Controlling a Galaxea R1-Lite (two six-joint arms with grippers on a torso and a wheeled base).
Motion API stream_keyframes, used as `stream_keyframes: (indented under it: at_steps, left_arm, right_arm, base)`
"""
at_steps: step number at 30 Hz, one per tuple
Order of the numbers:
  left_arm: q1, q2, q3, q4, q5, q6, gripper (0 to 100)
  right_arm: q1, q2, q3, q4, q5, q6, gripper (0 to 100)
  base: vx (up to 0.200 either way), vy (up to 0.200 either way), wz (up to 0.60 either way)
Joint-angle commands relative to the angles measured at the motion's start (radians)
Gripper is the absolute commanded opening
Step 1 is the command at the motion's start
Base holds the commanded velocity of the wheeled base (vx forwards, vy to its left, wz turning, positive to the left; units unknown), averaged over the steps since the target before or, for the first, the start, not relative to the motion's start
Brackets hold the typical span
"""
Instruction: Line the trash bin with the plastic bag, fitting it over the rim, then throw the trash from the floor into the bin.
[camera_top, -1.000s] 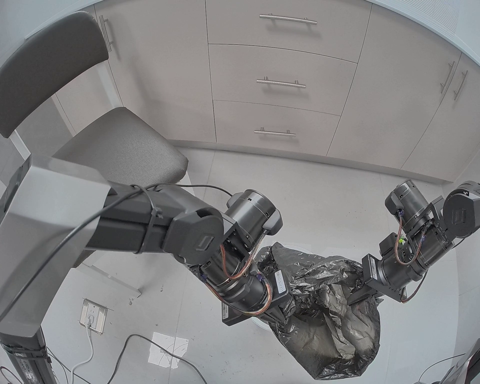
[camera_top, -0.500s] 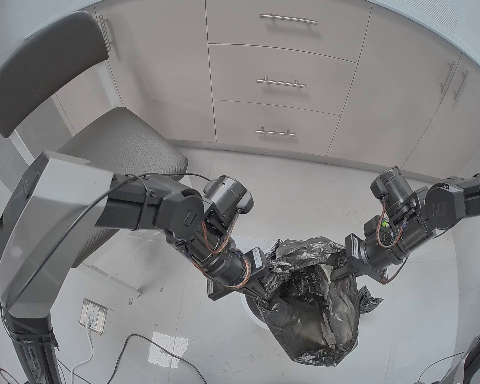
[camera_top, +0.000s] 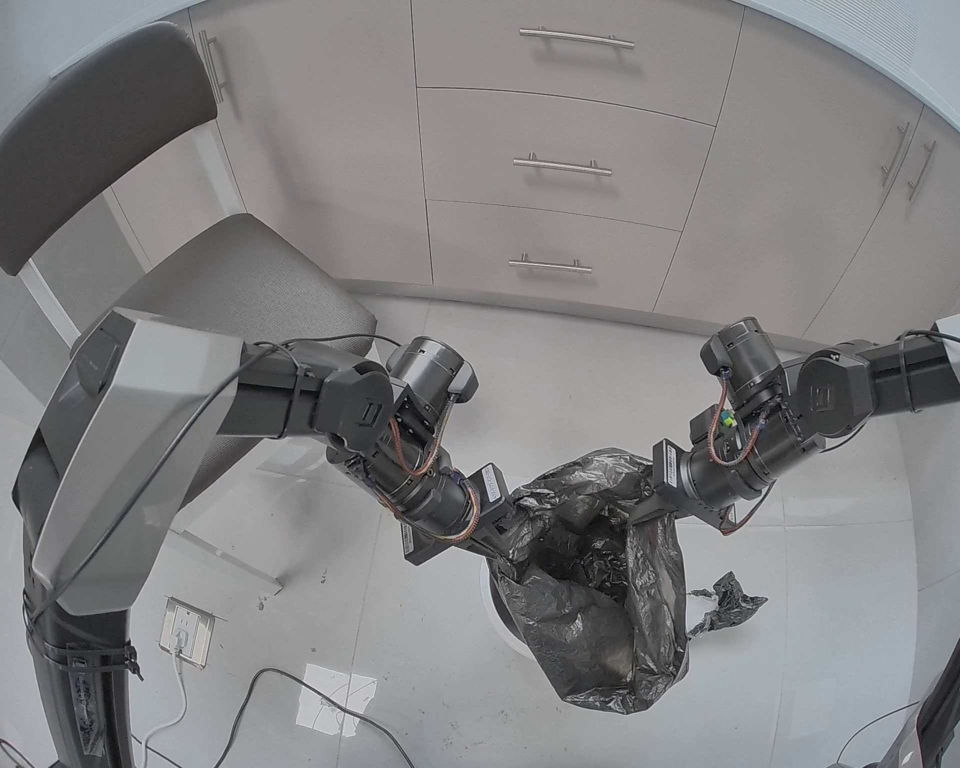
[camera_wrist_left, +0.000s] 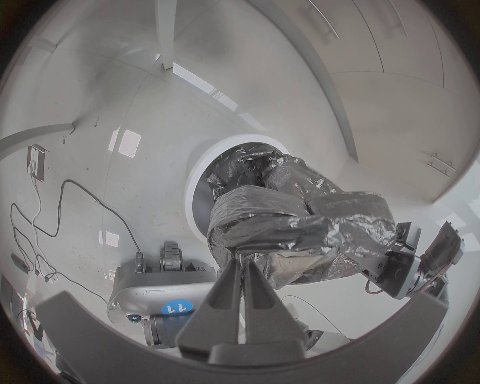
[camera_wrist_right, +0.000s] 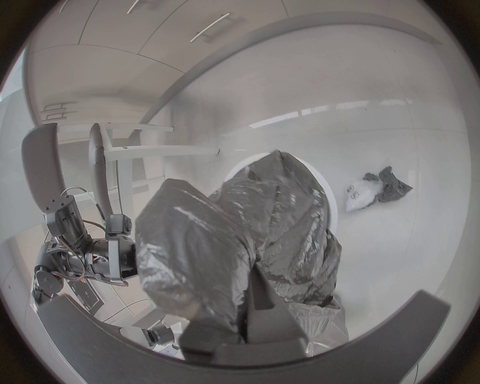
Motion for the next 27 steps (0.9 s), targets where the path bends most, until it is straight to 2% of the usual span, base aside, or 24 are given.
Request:
stream_keyframes:
  at_steps: [1,7,10,14,18,20,22,23,24,27]
  left_arm:
    - [0.005,0.054,-0.045,0.0,0.002,-0.001,0]
    - [0.005,0.077,-0.075,0.002,0.011,0.001,0]
    - [0.005,0.099,-0.088,0.003,0.048,0.007,0]
    - [-0.005,0.122,-0.083,0.005,0.174,0.021,0]
    - [-0.029,0.112,-0.069,0.016,0.22,0.021,0]
    - [-0.049,0.103,-0.059,0.016,0.257,0.021,0]
    - [-0.069,0.102,-0.054,0.017,0.309,0.019,0]
    - [-0.069,0.102,-0.054,0.017,0.309,0.019,0]
    - [-0.087,0.103,-0.048,0.016,0.341,0.018,0]
    - [-0.124,0.108,-0.045,0.016,0.373,0.007,0]
  right_arm:
    - [-0.003,0.069,-0.02,-0.059,-0.007,-0.006,0]
    - [-0.003,0.107,-0.018,-0.128,-0.009,-0.007,0]
    - [-0.013,0.124,-0.018,-0.159,-0.011,-0.009,0]
    - [-0.033,0.123,0.022,-0.192,-0.011,-0.018,0]
    - [-0.053,0.091,0.091,-0.192,-0.018,-0.069,0]
    - [-0.063,0.066,0.157,-0.205,-0.043,-0.105,0]
    - [-0.082,0.049,0.229,-0.266,-0.063,-0.133,0]
    - [-0.082,0.049,0.229,-0.266,-0.063,-0.133,0]
    - [-0.095,0.043,0.287,-0.337,-0.069,-0.145,0]
    - [-0.117,0.045,0.365,-0.456,-0.069,-0.153,0]
  base:
    - [0.0,0.0,0.0]
    - [0.0,0.0,0.0]
    - [0.0,0.0,0.0]
    - [0.0,0.0,0.0]
    - [0.0,0.0,0.0]
    - [0.0,0.0,0.0]
    - [0.0,0.0,0.0]
    - [0.0,0.0,0.0]
    - [0.0,0.0,0.0]
    - [0.0,0.0,0.0]
